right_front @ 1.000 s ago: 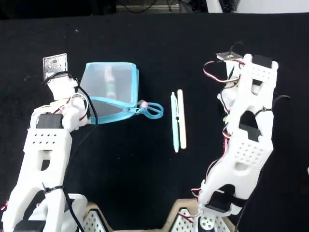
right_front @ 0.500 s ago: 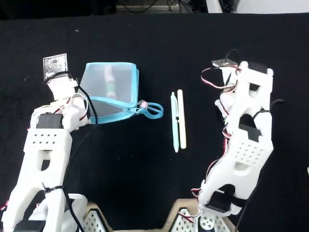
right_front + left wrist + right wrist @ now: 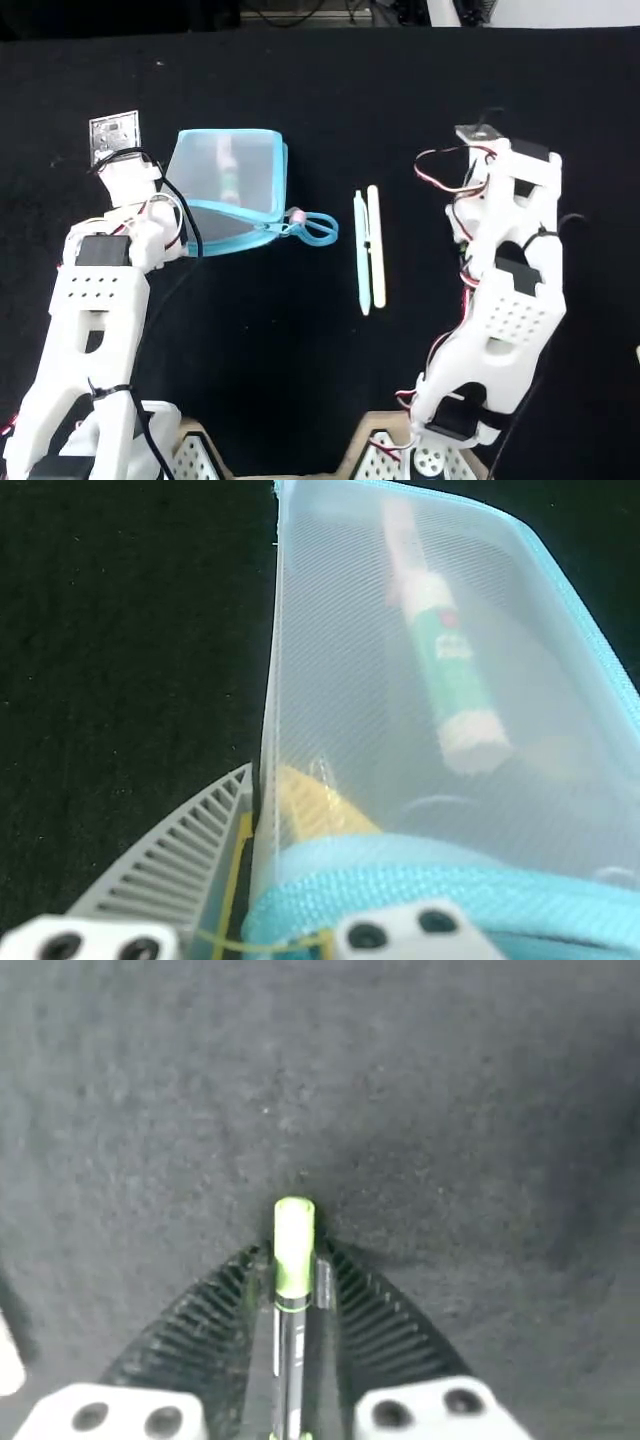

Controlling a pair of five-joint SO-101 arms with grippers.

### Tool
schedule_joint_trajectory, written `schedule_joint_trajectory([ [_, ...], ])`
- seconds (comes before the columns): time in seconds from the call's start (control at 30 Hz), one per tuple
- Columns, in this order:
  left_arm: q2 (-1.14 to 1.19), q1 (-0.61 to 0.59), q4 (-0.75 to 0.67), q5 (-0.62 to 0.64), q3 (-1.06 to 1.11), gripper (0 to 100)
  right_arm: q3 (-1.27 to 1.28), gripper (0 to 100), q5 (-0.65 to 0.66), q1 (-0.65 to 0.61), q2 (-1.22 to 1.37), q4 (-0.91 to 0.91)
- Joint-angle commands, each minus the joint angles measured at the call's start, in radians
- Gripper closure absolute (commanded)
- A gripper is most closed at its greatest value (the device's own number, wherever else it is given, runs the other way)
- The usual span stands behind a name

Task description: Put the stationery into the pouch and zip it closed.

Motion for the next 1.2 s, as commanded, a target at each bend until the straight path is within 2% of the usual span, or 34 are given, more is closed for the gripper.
schedule_joint_trajectory([
  [0.0,0.014,0.001,0.009,0.018,0.031,97,0.008,98.8,-0.164,-0.071,-0.025,-0.057],
  [0.13,0.014,0.001,0.009,0.018,0.031,97,0.005,98.8,-0.262,-0.072,-0.028,-0.087],
  [0.4,0.017,0.001,0.005,0.018,0.031,97,0.156,98.8,-0.267,-0.087,-0.151,-0.121],
  [0.7,0.021,0.001,0.003,0.017,0.031,97,0.616,98.8,-0.265,-0.084,-0.486,-0.537],
  [0.87,0.021,0.001,0.003,0.015,0.031,97,0.639,98.8,-0.265,-0.115,-0.509,-0.514],
  [1.17,0.020,0.001,0.002,0.018,0.030,97,0.654,98.8,-0.273,-0.078,-0.493,-0.540],
])
